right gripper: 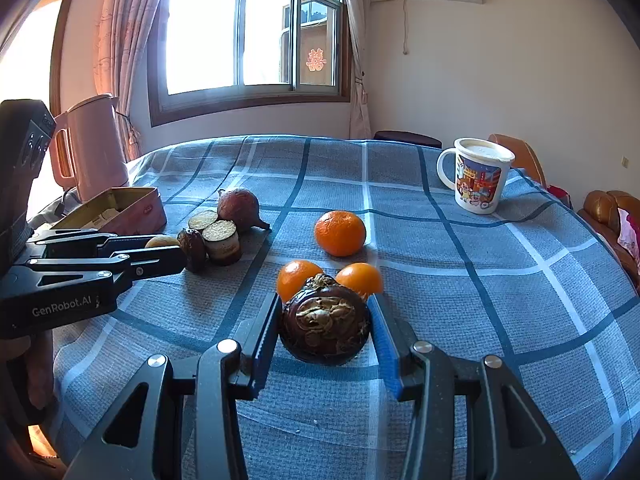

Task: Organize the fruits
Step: 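Carry the tan fruit in the left tool while the right tool carries the brown fruit toward the tin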

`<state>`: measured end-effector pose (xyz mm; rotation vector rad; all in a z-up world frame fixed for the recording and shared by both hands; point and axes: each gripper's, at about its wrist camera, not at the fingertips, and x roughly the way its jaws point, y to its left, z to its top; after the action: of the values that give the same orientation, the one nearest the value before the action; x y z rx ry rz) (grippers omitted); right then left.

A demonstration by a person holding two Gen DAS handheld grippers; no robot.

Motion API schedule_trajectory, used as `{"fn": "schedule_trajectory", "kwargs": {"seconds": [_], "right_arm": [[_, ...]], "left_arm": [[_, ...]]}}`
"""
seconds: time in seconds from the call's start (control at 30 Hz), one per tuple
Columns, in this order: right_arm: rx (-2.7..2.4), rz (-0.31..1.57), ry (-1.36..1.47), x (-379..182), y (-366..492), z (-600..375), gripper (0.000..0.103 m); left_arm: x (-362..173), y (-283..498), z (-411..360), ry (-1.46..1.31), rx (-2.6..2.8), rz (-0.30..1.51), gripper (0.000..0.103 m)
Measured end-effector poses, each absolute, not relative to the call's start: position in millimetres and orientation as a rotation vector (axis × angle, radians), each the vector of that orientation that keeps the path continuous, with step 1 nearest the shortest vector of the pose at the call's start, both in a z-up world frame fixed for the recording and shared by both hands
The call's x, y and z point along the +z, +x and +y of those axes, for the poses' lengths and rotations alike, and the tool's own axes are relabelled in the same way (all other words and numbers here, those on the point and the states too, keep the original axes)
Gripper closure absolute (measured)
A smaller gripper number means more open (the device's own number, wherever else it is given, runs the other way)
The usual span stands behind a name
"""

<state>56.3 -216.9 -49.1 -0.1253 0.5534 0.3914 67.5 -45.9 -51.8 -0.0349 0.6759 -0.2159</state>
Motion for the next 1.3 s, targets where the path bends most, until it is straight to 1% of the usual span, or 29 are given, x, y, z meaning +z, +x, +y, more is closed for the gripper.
{"fn": "schedule_trajectory", "kwargs": {"seconds": [1.3], "right_arm": [[0.389, 0.408, -0.139, -42, 36, -220, 0.057]], "left_arm": [[-40, 50, -39, -0.058, -0.193, 0.56, 0.076]]}}
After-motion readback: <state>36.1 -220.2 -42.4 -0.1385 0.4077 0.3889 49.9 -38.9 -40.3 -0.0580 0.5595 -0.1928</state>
